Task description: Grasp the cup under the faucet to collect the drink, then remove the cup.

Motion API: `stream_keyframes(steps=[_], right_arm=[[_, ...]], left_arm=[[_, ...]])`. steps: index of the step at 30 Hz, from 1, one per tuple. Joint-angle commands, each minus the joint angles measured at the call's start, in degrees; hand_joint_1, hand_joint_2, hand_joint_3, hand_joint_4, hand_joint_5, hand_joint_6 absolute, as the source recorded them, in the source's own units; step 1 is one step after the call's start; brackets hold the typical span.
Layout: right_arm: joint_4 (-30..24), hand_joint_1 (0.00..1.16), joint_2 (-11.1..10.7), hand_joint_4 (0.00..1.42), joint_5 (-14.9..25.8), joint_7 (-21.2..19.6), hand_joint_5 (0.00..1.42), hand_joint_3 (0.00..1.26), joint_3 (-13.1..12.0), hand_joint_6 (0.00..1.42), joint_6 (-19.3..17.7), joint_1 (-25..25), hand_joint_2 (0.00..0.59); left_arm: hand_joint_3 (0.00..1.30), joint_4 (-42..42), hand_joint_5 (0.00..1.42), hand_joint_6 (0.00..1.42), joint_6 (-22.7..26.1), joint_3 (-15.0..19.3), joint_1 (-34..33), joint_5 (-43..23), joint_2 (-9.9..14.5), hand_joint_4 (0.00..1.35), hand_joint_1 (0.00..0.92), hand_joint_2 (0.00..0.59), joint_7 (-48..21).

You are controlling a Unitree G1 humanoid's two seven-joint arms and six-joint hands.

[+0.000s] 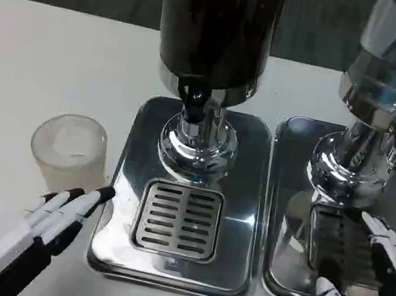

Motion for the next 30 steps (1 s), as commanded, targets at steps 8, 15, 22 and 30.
stream_keyframes(steps=[8,15,22,30], right_arm=[[0.73,0.33,0.75,0.16,0.48,0.07,0.13,0.22,0.02,0.08,-0.04,-0.27,0.413],[0.79,0.33,0.82,0.16,0.64,0.13,0.13,0.22,-0.03,0.08,-0.01,-0.71,0.414],[0.97,0.33,0.8,0.16,0.97,0.63,0.13,0.22,0.12,0.08,0.05,-0.62,0.42],[1.28,0.34,1.36,0.16,0.96,0.52,0.13,0.22,0.38,0.08,-0.06,-0.97,0.422]], left_arm=[[0.0,0.09,0.0,0.0,-0.1,-0.1,0.29,-0.42,0.02,0.0,0.0,0.087,1.14],[0.0,0.34,0.0,0.0,-2.45,0.69,1.19,-1.78,-0.4,0.0,0.0,0.087,2.79],[0.0,3.09,0.0,0.04,-8.01,3.01,1.71,-5.64,-1.06,0.0,0.0,0.103,5.82],[0.0,7.39,0.01,0.16,-13.59,5.17,0.03,-9.7,-2.82,0.0,0.0,0.108,8.37]])
